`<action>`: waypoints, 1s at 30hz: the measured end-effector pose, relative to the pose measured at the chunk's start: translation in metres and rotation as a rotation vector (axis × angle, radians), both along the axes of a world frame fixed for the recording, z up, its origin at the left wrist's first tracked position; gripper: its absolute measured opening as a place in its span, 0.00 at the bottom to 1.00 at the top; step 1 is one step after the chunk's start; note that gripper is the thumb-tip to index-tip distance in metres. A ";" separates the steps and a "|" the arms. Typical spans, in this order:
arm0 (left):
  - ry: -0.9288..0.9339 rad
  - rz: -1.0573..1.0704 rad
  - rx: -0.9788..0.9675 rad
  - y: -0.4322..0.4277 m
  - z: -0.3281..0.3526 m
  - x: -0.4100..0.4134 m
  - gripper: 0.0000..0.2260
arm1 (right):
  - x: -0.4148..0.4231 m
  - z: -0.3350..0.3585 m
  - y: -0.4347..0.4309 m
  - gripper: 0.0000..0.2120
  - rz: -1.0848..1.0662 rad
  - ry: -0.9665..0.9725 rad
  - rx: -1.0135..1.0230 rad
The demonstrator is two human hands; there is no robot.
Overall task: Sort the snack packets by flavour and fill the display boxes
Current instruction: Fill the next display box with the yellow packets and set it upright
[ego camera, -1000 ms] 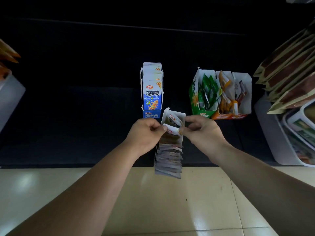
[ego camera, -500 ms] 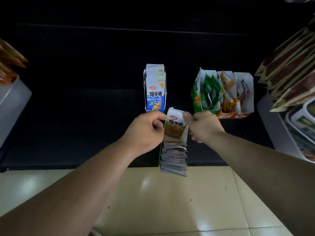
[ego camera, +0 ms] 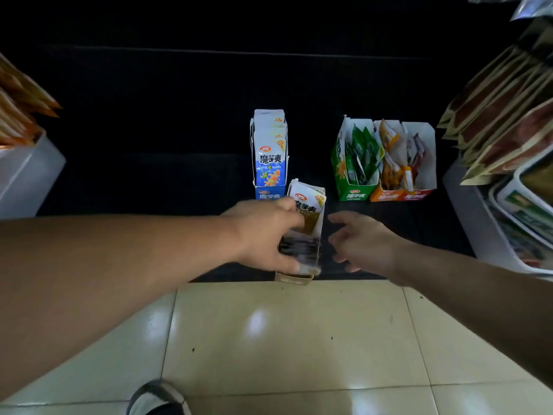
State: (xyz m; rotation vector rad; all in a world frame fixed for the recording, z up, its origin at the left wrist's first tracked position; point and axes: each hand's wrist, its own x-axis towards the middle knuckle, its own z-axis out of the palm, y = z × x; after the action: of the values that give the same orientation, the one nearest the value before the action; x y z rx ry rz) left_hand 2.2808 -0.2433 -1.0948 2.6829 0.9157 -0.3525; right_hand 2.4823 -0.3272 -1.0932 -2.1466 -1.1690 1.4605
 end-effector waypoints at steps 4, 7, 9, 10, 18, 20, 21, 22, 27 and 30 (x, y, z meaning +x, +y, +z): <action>-0.105 0.177 0.035 0.027 -0.006 0.008 0.21 | 0.004 -0.004 0.006 0.26 -0.116 0.061 0.061; -0.225 0.345 -0.095 0.040 -0.008 0.014 0.19 | 0.008 -0.006 0.009 0.22 -0.178 0.074 0.090; -0.231 0.364 -0.171 0.040 -0.008 0.014 0.17 | 0.007 -0.006 0.010 0.20 -0.170 0.073 0.086; -0.228 0.364 -0.184 0.039 -0.008 0.013 0.17 | 0.005 -0.006 0.010 0.20 -0.161 0.067 0.092; -0.221 0.311 -0.264 0.045 0.012 -0.006 0.19 | -0.004 -0.007 0.007 0.21 -0.116 0.007 0.145; -0.227 0.309 -0.304 0.041 0.009 -0.014 0.21 | -0.005 -0.016 0.006 0.25 -0.131 -0.035 0.143; -0.237 0.313 -0.323 0.038 0.003 -0.017 0.23 | -0.008 -0.022 0.007 0.28 -0.159 -0.031 0.128; -0.247 0.324 -0.337 0.034 -0.005 -0.020 0.26 | -0.011 -0.030 0.008 0.30 -0.198 -0.003 0.107; -0.516 0.508 -0.512 0.015 -0.053 -0.013 0.33 | -0.022 -0.061 0.023 0.13 -0.358 0.175 0.157; -0.627 0.562 -0.517 0.021 -0.064 -0.004 0.31 | -0.015 -0.068 0.033 0.09 -0.416 0.199 0.226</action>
State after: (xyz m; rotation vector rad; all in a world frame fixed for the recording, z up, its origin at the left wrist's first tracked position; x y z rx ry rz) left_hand 2.2773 -0.2222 -1.1591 1.7887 1.1131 0.3212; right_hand 2.4674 -0.2940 -1.1611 -1.8951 -0.7230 1.2546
